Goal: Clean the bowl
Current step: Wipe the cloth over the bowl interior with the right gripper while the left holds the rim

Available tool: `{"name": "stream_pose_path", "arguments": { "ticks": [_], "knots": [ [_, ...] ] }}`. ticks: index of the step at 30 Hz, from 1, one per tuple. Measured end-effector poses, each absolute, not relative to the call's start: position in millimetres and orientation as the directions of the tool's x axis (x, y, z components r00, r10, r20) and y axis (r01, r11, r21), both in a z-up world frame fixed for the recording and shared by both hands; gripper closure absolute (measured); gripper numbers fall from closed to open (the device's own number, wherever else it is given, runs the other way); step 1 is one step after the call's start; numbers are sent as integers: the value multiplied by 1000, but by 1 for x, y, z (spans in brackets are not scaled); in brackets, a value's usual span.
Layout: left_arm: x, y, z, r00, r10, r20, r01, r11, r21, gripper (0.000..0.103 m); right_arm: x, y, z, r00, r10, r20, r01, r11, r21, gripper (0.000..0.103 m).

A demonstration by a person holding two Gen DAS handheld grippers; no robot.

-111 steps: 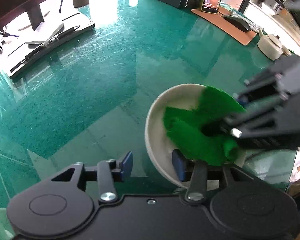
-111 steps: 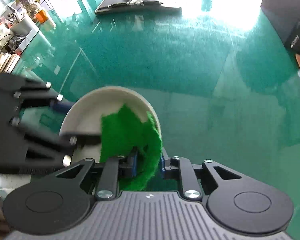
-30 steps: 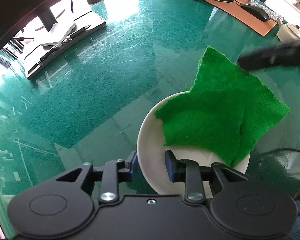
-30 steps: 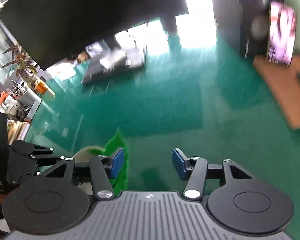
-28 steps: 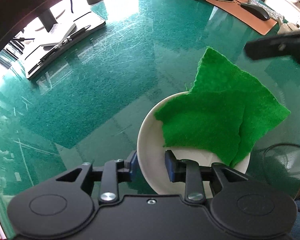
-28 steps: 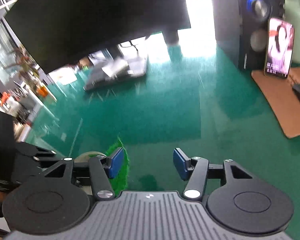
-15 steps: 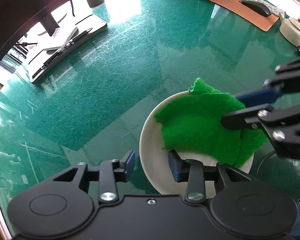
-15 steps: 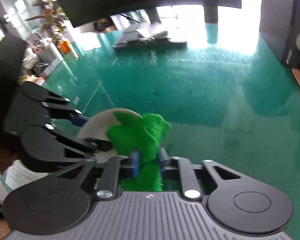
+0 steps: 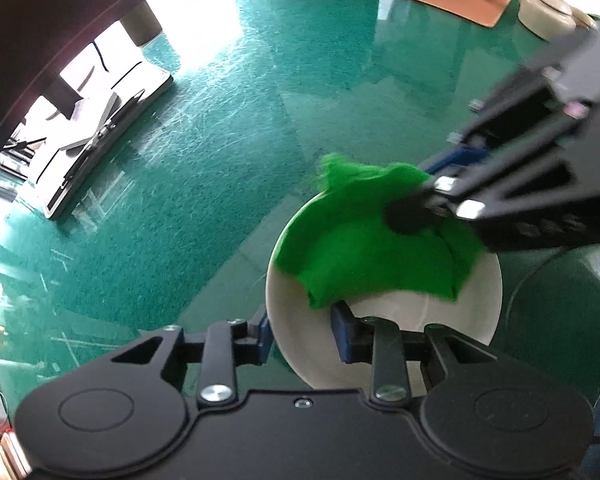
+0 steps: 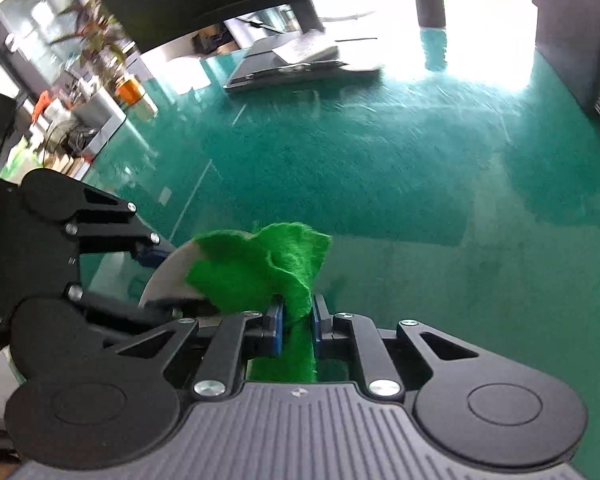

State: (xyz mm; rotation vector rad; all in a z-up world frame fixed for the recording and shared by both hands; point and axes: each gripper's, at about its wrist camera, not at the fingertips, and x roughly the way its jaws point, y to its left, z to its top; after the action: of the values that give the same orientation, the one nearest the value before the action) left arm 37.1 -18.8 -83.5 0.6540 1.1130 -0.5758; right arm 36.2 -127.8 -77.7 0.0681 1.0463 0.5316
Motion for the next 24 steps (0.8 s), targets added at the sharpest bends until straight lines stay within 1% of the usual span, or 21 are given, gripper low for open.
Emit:
{"name": "stream_pose_path", "arguments": {
  "ticks": [1,2,4,8,11,13,14,15,16,18,19,22,24],
  "knots": [
    [36,-18,-83,335,-96,-937,710,680,184,72,40,-123,-77,385,453,-804,-407,866,292,87],
    [36,-17,-83,334,-97,-937,710,680,183,72,45,-118,-76,382,456,-804,-427,858,284,84],
    [37,-15,-83,338,-97,-936,700,691,181,72,48,-114,-77,390,463,-796,-450,850,274,85],
    [43,-10,-82,337,-96,-937,681,712,172,72,39,-128,-80,368,479,-797,-413,852,322,92],
    [49,-8,-82,337,-96,-937,676,717,170,67,22,-138,-79,335,511,-791,-394,839,375,83],
    [51,-10,-82,338,-93,-937,688,704,178,67,13,-140,-77,321,526,-788,-385,832,398,80],
    [49,-13,-82,343,-88,-935,704,683,193,68,12,-140,-77,319,525,-789,-383,833,400,79],
    [47,-16,-82,348,-84,-934,719,662,209,71,13,-139,-77,319,524,-790,-382,834,399,80],
    [45,-18,-83,351,-81,-933,736,640,221,71,17,-138,-78,318,520,-793,-381,836,395,81],
    [45,-18,-83,353,-78,-932,745,626,229,71,29,-135,-79,324,512,-795,-388,839,382,87],
    [45,-18,-83,352,-79,-933,751,619,231,71,35,-132,-79,328,511,-795,-396,838,375,88],
    [44,-18,-84,357,-78,-931,754,613,238,71,48,-126,-79,333,518,-788,-419,830,368,87],
    [44,-16,-85,367,-68,-928,748,615,251,71,52,-123,-80,332,520,-787,-427,827,366,82]
  ]
}}
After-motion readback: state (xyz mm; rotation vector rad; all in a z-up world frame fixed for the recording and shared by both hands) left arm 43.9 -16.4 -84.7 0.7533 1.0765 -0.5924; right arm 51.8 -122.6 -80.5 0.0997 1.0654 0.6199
